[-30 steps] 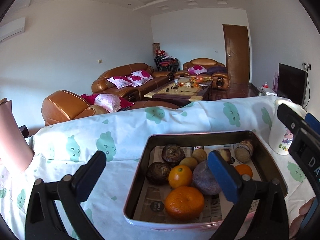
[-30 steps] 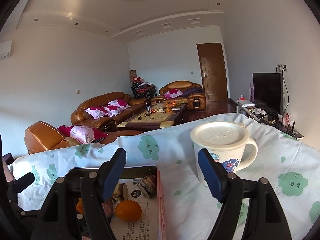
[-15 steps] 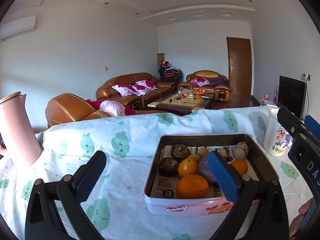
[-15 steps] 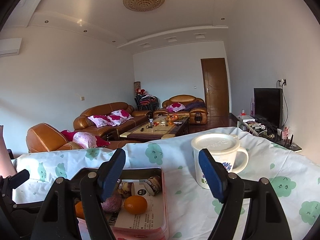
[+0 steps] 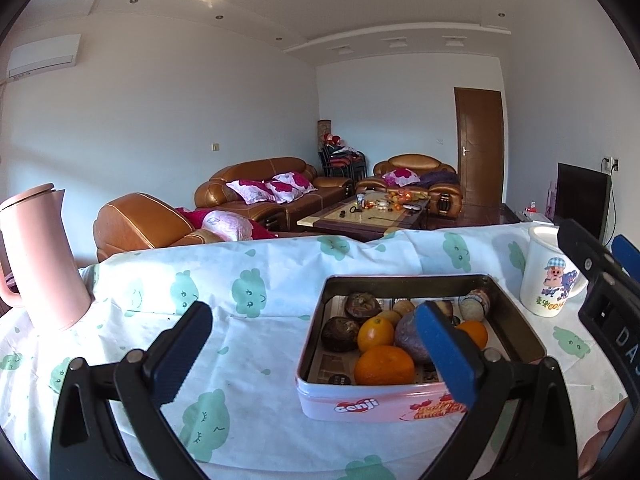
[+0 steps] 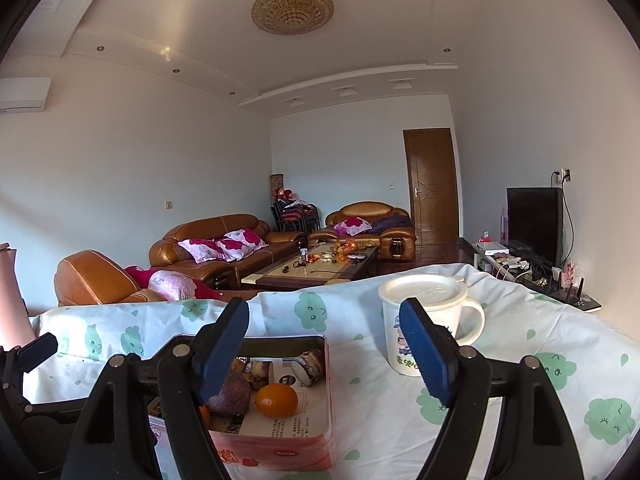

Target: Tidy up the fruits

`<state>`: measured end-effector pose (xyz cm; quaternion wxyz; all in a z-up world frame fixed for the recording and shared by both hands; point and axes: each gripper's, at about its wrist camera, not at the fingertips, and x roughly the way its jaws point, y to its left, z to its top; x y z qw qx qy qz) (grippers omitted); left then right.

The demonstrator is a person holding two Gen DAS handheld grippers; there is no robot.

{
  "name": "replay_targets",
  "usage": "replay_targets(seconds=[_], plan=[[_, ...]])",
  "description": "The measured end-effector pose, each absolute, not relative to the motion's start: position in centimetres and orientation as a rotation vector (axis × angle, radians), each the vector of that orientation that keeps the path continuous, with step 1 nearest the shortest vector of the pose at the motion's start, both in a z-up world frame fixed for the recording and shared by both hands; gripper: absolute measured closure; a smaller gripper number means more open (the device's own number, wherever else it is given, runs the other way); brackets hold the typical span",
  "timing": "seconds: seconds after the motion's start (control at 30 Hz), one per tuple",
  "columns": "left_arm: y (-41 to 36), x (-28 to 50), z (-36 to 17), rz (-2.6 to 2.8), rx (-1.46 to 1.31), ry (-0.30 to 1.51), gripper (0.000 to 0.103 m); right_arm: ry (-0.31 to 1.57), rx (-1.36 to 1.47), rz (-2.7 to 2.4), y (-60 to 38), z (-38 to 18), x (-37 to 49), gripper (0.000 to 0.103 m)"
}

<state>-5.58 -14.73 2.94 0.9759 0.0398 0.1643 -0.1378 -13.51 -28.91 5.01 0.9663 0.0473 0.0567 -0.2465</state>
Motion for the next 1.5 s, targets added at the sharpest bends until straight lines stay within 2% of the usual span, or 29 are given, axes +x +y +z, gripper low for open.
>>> replay_targets(seconds=[1.5], plan=[[-14.71,-5.62,2.87,-0.263,0.080,0.336,0.000,0.108,0.095,-0.510,-29.01,5.02,-13.75,0.024]])
